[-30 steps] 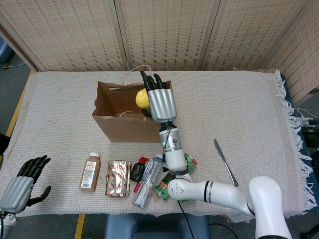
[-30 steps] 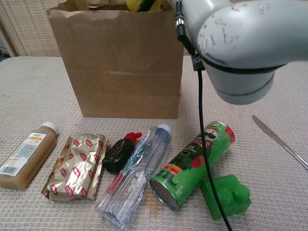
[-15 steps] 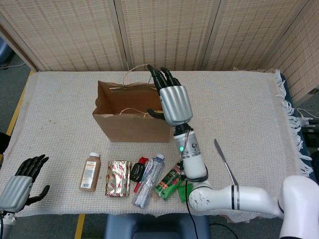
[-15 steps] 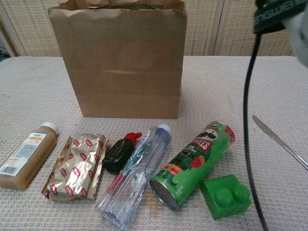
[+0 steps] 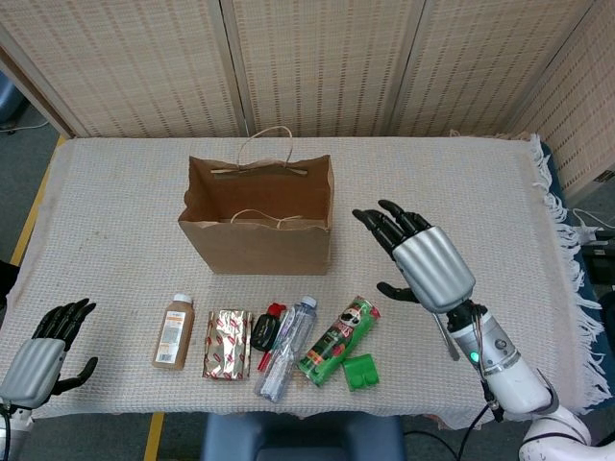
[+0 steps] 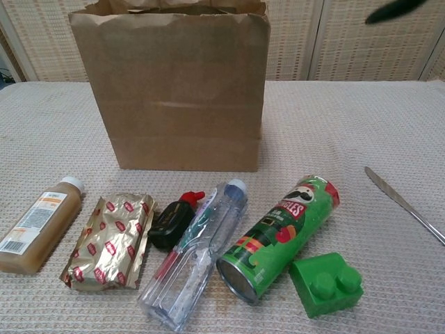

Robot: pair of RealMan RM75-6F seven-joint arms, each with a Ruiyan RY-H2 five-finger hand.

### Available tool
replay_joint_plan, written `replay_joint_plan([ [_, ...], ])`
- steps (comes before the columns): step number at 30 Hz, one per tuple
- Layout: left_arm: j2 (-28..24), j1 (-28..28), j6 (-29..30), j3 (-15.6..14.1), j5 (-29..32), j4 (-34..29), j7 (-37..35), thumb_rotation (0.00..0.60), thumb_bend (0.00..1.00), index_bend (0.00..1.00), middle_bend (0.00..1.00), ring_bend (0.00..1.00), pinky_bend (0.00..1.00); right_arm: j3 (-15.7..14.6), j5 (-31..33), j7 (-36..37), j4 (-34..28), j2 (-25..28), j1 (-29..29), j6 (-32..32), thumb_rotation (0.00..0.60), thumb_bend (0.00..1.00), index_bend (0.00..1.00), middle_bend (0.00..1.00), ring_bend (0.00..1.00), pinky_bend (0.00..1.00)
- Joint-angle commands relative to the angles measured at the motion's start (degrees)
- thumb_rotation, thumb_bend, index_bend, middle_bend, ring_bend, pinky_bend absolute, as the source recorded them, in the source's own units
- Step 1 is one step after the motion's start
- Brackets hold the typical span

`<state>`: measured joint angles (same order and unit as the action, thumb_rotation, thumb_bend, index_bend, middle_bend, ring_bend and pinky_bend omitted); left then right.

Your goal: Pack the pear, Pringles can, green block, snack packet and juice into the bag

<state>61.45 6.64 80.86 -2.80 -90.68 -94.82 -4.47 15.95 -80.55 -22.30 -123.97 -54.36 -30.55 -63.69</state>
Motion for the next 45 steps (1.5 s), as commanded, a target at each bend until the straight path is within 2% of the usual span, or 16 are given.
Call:
replay_joint_plan([
  [1, 0.1, 0.1, -0.1, 0.1, 0.0, -0.1, 0.3, 0.600, 0.38, 0.00, 0.00, 0.00, 0.05, -10.3, -12.3, 7.9, 7.4, 2.7, 4.2, 7.1, 0.600, 0.00, 0.08, 0.16, 0.08, 0.28],
  [5, 0.3, 0.4, -0.2, 0.2, -0.3, -0.1, 0.6, 0.600, 0.38, 0.00, 0.00, 0.00, 0.05, -12.8, -13.6, 6.0, 14.3, -0.8, 2.0, 12.3, 0.600, 0.00, 0.04, 0.14, 0.07, 0.25],
  [7, 0.4, 0.4, -0.3, 0.2, -0.3, 0.0, 0.6, 0.600, 0.38, 0.00, 0.00, 0.00, 0.05, -13.3, -12.9, 4.2, 16.9, -2.4, 0.9, 14.7, 0.600, 0.00, 0.01, 0.08, 0.02, 0.21],
  [12, 0.2, 0.4, -0.1, 0.2, -0.2, 0.1, -0.2, 0.600, 0.38, 0.00, 0.00, 0.00, 0.05, -13.0, -6.2, -1.1, 21.4, -6.9, -2.1, 20.9, 0.600, 0.00, 0.00, 0.01, 0.00, 0.13],
  [22, -0.3, 0.2, 0.1, -0.2, -0.9, 0.1, -1.7, 0.600, 0.38, 0.00, 0.00, 0.00, 0.05, -10.4, 3.0, -9.9, 27.6, -17.3, -7.9, 23.7, 0.600, 0.00, 0.00, 0.00, 0.00, 0.12],
  [29, -0.3, 0.2, 0.2, -0.2, -0.9, 0.2, -1.8, 0.600, 0.38, 0.00, 0.00, 0.00, 0.05, -9.9, 7.2, -12.4, 29.8, -23.7, -11.8, 24.8, 0.600, 0.00, 0.00, 0.00, 0.00, 0.13],
  [35, -0.4, 0.3, 0.2, -0.2, -0.9, 0.3, -2.4, 0.600, 0.38, 0.00, 0.00, 0.00, 0.05, -11.3, 9.1, -14.3, 30.9, -26.7, -14.0, 25.4, 0.600, 0.00, 0.03, 0.09, 0.04, 0.16],
  [41, -0.6, 0.3, 0.2, -0.3, -1.1, 0.4, -2.8, 0.600, 0.38, 0.00, 0.00, 0.00, 0.06, -13.1, 12.1, -16.4, 32.9, -28.4, -15.0, 24.9, 0.600, 0.00, 0.16, 0.20, 0.15, 0.25],
  [44, -0.7, 0.3, 0.0, -0.4, -1.2, 0.2, -2.8, 0.600, 0.38, 0.00, 0.00, 0.00, 0.06, -13.7, 13.8, -17.1, 34.7, -29.9, -15.4, 24.3, 0.600, 0.01, 0.23, 0.26, 0.22, 0.32],
  [45, -0.7, 0.3, 0.0, -0.4, -1.1, 0.2, -2.8, 0.600, 0.38, 0.00, 0.00, 0.00, 0.06, -13.8, 14.0, -17.3, 35.3, -30.5, -15.4, 23.9, 0.600, 0.04, 0.30, 0.31, 0.26, 0.37],
])
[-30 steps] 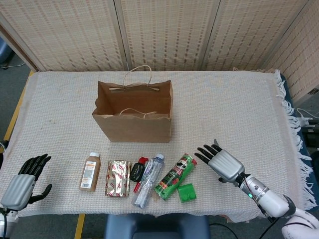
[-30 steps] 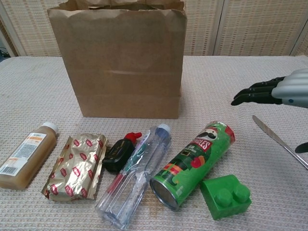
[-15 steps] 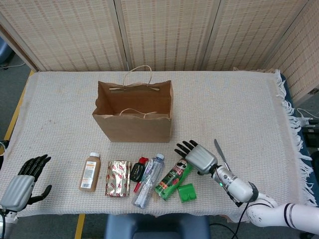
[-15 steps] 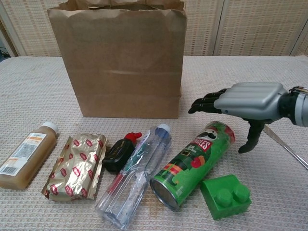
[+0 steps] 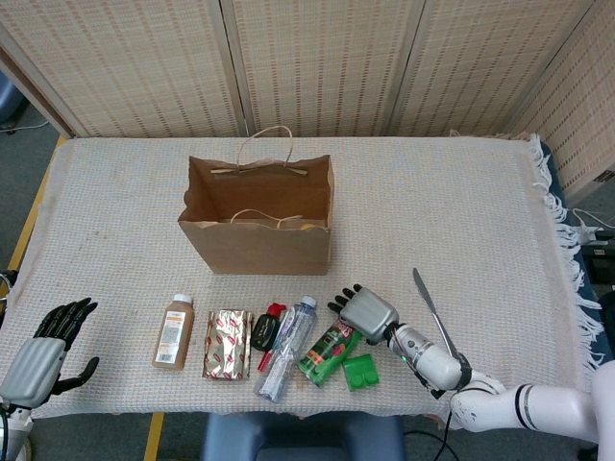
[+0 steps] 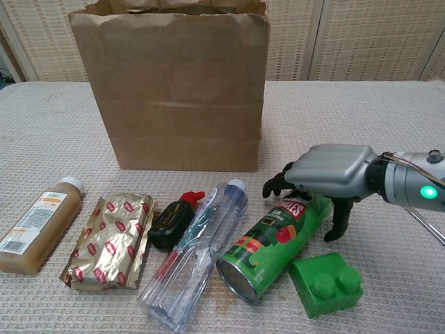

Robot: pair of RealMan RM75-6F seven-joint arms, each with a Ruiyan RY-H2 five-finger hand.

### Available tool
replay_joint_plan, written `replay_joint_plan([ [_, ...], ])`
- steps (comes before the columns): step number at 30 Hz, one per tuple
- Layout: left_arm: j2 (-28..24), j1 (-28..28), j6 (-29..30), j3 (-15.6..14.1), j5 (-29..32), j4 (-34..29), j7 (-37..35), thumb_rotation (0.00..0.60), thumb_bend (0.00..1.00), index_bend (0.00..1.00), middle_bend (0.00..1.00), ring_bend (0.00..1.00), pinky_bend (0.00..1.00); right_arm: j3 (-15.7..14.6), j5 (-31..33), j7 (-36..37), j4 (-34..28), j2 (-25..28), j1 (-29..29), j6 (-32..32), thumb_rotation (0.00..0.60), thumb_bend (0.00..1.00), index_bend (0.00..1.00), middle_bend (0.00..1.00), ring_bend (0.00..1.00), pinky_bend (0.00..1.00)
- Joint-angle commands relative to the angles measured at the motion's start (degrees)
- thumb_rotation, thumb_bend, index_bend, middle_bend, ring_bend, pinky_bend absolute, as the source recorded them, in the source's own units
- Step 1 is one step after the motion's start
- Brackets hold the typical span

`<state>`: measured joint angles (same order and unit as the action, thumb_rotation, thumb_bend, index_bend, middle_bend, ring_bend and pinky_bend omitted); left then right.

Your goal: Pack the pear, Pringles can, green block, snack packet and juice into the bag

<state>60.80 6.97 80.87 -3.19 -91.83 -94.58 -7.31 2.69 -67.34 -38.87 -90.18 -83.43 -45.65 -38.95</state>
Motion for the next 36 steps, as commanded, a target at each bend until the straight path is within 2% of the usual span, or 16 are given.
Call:
replay_joint_plan([
  [1, -0.1, 0.0, -0.1, -0.1, 0.0, -0.1, 0.0, 0.600, 0.38, 0.00, 0.00, 0.00, 0.06, -0.7, 0.8, -0.9, 2.2, -2.0, -0.3, -1.4, 0.600, 0.08, 0.38, 0.35, 0.31, 0.42],
  [4, -0.2, 0.0, 0.0, -0.1, 0.1, -0.2, -0.1, 0.600, 0.38, 0.00, 0.00, 0.00, 0.06, -0.8, 0.0, -0.4, 3.5, -3.6, 0.0, -3.8, 0.600, 0.24, 0.61, 0.52, 0.51, 0.62],
  [6, -0.3, -0.1, 0.0, 0.0, 0.2, -0.2, -0.3, 0.600, 0.38, 0.00, 0.00, 0.00, 0.06, -0.5, -1.0, 0.6, 3.6, -3.7, 0.4, -5.7, 0.600, 0.29, 0.70, 0.59, 0.61, 0.70],
  [9, -0.3, -0.1, 0.0, 0.0, 0.2, 0.1, -0.1, 0.600, 0.38, 0.00, 0.00, 0.00, 0.06, 0.9, -1.8, 3.2, 3.5, -3.4, 1.6, -9.4, 0.600, 0.31, 0.79, 0.65, 0.67, 0.74],
  [13, -0.3, -0.2, 0.1, 0.0, 0.2, 0.0, -0.2, 0.600, 0.38, 0.00, 0.00, 0.00, 0.06, 2.6, -2.1, 8.7, 2.0, -1.8, 3.1, -12.1, 0.600, 0.32, 0.83, 0.68, 0.70, 0.75],
  [19, -0.2, -0.2, 0.0, -0.1, 0.2, 0.0, 0.3, 0.600, 0.38, 0.00, 0.00, 0.00, 0.06, 4.2, -4.9, 16.2, -1.2, 1.1, 5.2, -16.5, 0.600, 0.32, 0.84, 0.68, 0.70, 0.75],
  [24, -0.1, -0.2, -0.1, -0.1, 0.4, -0.1, 0.6, 0.600, 0.38, 0.00, 0.00, 0.00, 0.06, 7.1, -6.8, 22.5, -6.8, 2.8, 6.3, -20.5, 0.600, 0.32, 0.84, 0.68, 0.70, 0.75],
  [31, 0.0, -0.1, -0.3, -0.1, 0.4, -0.1, 0.9, 0.600, 0.38, 0.00, 0.00, 0.00, 0.06, 14.6, -3.8, 23.6, -16.4, 5.4, 4.9, -24.1, 0.600, 0.32, 0.84, 0.68, 0.70, 0.75],
  [36, -0.1, -0.1, -0.5, -0.3, 0.2, -0.3, 0.7, 0.600, 0.38, 0.00, 0.00, 0.00, 0.06, 21.1, -1.0, 20.4, -17.0, 3.8, 1.7, -27.6, 0.600, 0.32, 0.84, 0.68, 0.70, 0.75],
])
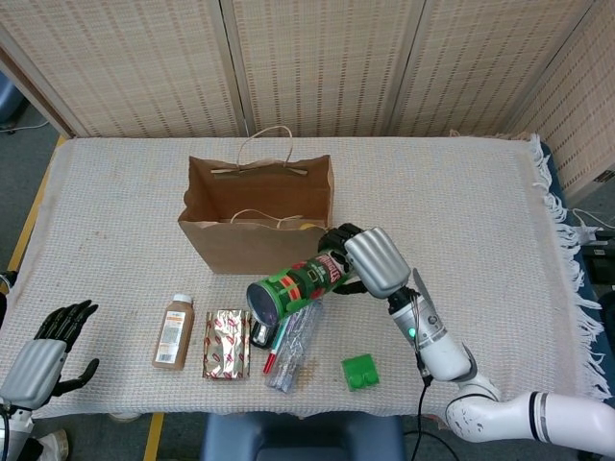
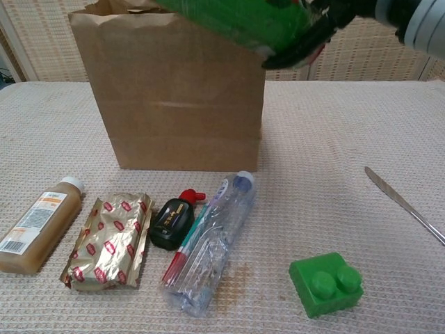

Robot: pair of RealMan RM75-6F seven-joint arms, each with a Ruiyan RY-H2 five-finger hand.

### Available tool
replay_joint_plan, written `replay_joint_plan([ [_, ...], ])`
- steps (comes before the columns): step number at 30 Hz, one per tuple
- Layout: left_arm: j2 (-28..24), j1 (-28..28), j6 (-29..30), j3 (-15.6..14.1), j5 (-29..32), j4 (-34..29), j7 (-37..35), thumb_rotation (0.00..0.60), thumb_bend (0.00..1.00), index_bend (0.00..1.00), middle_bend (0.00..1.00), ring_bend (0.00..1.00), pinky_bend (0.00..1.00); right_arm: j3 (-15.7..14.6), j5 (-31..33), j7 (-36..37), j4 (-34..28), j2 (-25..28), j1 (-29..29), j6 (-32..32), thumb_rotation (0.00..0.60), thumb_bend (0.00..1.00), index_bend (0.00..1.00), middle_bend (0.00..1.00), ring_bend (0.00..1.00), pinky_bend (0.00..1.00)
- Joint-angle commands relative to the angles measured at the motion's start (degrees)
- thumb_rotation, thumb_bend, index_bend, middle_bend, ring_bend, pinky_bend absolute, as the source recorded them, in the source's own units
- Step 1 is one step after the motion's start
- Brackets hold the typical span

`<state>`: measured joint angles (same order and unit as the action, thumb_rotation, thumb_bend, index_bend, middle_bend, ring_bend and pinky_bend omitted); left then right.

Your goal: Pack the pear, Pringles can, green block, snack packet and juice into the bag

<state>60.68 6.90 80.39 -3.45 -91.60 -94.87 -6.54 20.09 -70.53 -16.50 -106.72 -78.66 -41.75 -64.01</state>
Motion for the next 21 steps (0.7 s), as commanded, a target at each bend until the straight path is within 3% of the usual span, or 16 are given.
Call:
replay_joint_plan([
  [1, 0.0, 0.0, 0.0, -0.1, -0.1, -0.1, -0.1, 0.600, 0.38, 0.00, 0.00, 0.00, 0.06, 4.9, 2.8, -2.6, 0.0, -1.8, -2.9, -3.4, 0.600, 0.32, 0.84, 0.68, 0.70, 0.75],
  [4, -0.1, 0.1, -0.2, -0.1, -0.2, -0.1, -0.3, 0.600, 0.38, 0.00, 0.00, 0.00, 0.06, 8.3, 4.9, -5.1, 2.7, -5.5, -5.8, -6.4, 0.600, 0.32, 0.84, 0.68, 0.70, 0.75],
  [7, -0.1, 0.1, -0.2, -0.2, -0.2, -0.1, -0.3, 0.600, 0.38, 0.00, 0.00, 0.00, 0.06, 9.2, 5.5, -6.1, 4.0, -6.9, -6.9, -7.3, 0.600, 0.32, 0.84, 0.68, 0.70, 0.75],
  [10, -0.5, 0.1, -0.6, -0.6, -0.5, -0.8, -0.8, 0.600, 0.38, 0.00, 0.00, 0.00, 0.06, 11.7, 7.6, -11.5, 11.9, -13.3, -12.6, -9.3, 0.600, 0.32, 0.83, 0.68, 0.70, 0.75],
  [21, -1.7, 0.1, -1.1, -1.5, -1.2, -2.1, -3.1, 0.600, 0.38, 0.00, 0.00, 0.00, 0.06, 14.2, 9.8, -17.4, 36.6, -30.8, -25.5, -14.3, 0.600, 0.32, 0.82, 0.68, 0.70, 0.75],
])
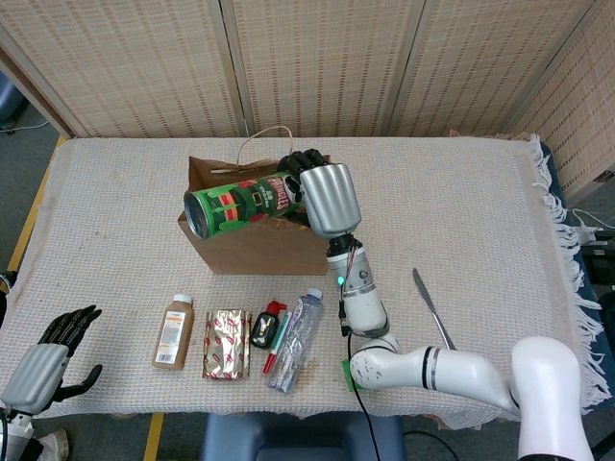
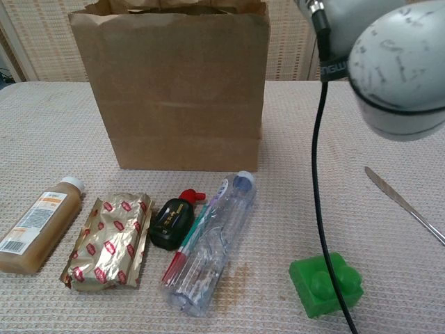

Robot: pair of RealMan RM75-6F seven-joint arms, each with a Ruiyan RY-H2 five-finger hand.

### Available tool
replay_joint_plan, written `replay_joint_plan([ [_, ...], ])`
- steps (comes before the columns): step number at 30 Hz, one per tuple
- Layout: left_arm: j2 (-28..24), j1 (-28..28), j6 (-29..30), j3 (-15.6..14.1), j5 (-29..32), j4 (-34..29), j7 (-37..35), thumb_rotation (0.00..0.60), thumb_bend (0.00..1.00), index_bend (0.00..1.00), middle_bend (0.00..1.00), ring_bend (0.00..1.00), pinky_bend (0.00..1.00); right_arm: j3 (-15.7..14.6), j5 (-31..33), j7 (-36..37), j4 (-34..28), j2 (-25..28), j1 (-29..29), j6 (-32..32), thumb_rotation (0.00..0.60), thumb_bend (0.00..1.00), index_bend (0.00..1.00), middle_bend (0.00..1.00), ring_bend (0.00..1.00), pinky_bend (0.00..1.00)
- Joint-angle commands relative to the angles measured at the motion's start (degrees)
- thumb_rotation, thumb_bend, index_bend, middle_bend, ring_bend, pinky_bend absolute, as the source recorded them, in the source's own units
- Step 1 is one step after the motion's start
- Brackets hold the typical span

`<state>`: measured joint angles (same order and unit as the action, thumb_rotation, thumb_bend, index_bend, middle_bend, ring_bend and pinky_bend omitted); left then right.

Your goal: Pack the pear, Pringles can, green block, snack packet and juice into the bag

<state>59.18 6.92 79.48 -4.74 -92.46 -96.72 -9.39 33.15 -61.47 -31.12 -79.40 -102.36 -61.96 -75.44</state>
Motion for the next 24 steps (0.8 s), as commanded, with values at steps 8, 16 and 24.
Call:
replay_joint_plan([
  [8, -0.7, 0.2, -0.4, -0.7, -0.8, -0.4, -1.3, 0.600, 0.38, 0.00, 0.00, 0.00, 0.06, -0.3, 1.7, -7.3, 20.1, -14.0, -8.7, -3.5, 0.600, 0.31, 0.77, 0.68, 0.66, 0.73],
  [16, -1.1, 0.1, -0.4, -1.2, -1.7, -0.6, -1.4, 0.600, 0.38, 0.00, 0.00, 0.00, 0.06, -0.8, 2.7, -17.5, 21.5, -15.3, -9.3, -6.1, 0.600, 0.31, 0.49, 0.57, 0.46, 0.61],
  [24, -1.3, 0.2, -0.4, -1.2, -1.7, -0.8, -1.4, 0.600, 0.38, 0.00, 0.00, 0.00, 0.06, 1.8, 7.0, -24.8, 17.4, -13.9, -8.2, -7.6, 0.600, 0.18, 0.00, 0.14, 0.05, 0.33],
])
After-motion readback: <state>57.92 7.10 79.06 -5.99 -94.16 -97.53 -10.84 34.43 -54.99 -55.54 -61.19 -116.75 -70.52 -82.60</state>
